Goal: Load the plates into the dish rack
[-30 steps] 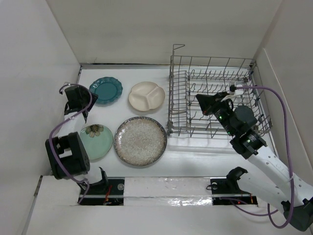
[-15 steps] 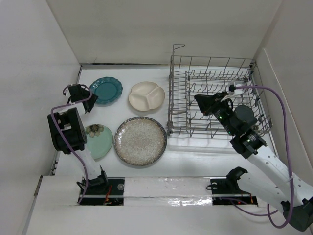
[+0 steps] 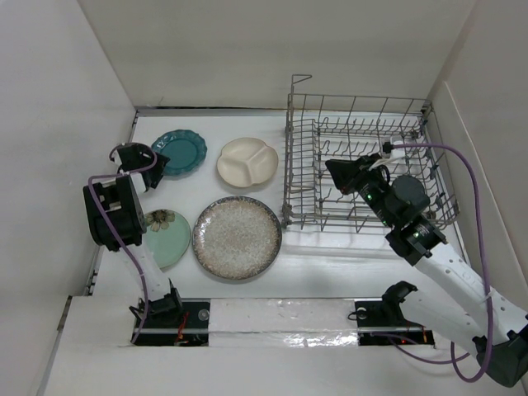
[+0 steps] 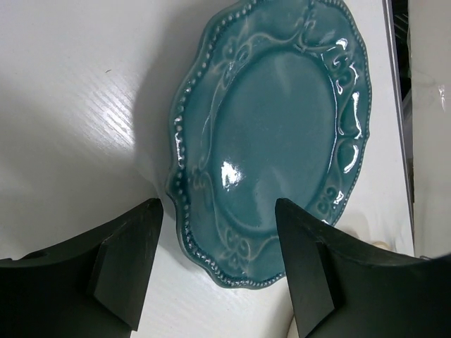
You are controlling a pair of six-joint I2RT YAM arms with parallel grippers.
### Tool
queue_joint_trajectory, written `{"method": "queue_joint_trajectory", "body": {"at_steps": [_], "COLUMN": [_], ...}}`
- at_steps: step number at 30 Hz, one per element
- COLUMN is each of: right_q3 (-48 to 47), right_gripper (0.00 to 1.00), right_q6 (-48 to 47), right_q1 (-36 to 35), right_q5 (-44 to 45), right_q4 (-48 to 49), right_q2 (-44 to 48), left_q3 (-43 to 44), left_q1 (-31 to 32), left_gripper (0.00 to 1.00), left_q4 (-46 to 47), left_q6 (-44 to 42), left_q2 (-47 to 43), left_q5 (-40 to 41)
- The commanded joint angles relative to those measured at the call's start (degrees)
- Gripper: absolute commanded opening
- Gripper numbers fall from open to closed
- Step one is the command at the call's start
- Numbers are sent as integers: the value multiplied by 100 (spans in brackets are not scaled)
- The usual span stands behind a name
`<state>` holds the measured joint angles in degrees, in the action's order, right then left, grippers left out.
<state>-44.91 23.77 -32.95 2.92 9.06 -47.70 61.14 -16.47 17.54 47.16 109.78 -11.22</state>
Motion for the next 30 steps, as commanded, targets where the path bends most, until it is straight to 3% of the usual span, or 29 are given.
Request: {"method": "queue_joint_trajectory", "body": {"at_steps": [1, 10, 20, 26, 27, 30], "right_q3": [34, 61, 52, 52, 43, 17], "right_gripper": [22, 21, 17, 15, 15, 15], "right_q6": [-30, -30, -22, -22, -30, -30], "right_q1": [43, 43, 43, 43, 43, 43], "right_q5": [-72, -28, -72, -116, -125, -169], "right_q4": [368, 360, 342, 360, 368, 386], "right_q2": [33, 165, 165, 104, 86, 16], "left_q3": [134, 583, -75, -664, -717, -823], "left_q1": [56, 241, 241, 135, 74, 21], "left_gripper": [63, 53, 20, 7, 1, 0], "left_q4": [-58, -357, 741, 1541, 1707, 1840], "left_q6": [57, 13, 223, 303, 286, 146], "left_q2": [167, 404, 176, -175, -245, -579], "left_q5": [-55, 226, 191, 200, 191, 287]}}
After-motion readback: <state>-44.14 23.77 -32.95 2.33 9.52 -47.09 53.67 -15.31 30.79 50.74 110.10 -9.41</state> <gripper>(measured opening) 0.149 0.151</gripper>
